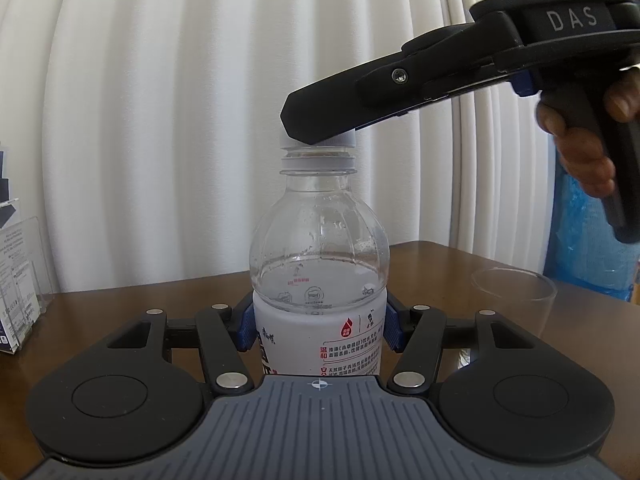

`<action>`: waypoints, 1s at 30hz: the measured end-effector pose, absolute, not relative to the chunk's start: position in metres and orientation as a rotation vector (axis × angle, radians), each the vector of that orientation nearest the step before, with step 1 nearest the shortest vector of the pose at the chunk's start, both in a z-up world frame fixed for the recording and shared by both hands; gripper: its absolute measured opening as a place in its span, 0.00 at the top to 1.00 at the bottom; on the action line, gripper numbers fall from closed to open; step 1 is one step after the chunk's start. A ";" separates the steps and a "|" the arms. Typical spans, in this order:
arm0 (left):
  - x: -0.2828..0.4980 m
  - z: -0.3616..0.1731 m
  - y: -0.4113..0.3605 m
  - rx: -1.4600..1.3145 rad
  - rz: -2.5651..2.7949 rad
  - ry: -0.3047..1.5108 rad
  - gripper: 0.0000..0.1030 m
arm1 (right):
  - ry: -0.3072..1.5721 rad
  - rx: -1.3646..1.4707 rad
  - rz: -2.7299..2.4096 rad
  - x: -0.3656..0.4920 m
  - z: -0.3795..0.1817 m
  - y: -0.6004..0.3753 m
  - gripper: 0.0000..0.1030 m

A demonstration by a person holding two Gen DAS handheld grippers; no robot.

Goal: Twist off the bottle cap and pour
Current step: 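Twist the cap onto the bottle with the right tool while the left tool holds the bottle, then open the right tool and lift it off the cap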

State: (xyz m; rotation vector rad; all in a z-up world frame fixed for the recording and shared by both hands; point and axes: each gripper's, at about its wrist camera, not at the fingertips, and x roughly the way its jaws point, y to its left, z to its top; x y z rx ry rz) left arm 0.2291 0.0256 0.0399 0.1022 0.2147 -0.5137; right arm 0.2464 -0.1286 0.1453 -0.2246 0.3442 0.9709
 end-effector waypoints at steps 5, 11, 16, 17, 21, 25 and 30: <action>0.229 0.039 0.026 0.100 -0.513 0.215 0.44 | 0.329 -0.251 1.037 0.252 0.146 -0.132 0.68; 0.230 0.039 0.026 0.098 -0.513 0.215 0.44 | 0.295 -0.240 1.036 0.249 0.144 -0.134 0.68; 0.231 0.040 0.029 0.097 -0.514 0.217 0.44 | 0.281 -0.232 0.956 0.240 0.147 -0.133 0.59; 0.231 0.041 0.029 0.097 -0.514 0.217 0.44 | 0.275 -0.228 0.932 0.237 0.148 -0.132 0.56; 0.232 0.042 0.028 0.097 -0.513 0.220 0.44 | 0.248 -0.214 0.808 0.217 0.149 -0.128 0.45; 0.232 0.042 0.028 0.097 -0.512 0.221 0.44 | 0.234 -0.127 0.719 0.201 0.146 -0.129 0.32; 0.231 0.043 0.028 0.096 -0.510 0.221 0.44 | 0.180 -0.128 0.560 0.182 0.136 -0.115 0.21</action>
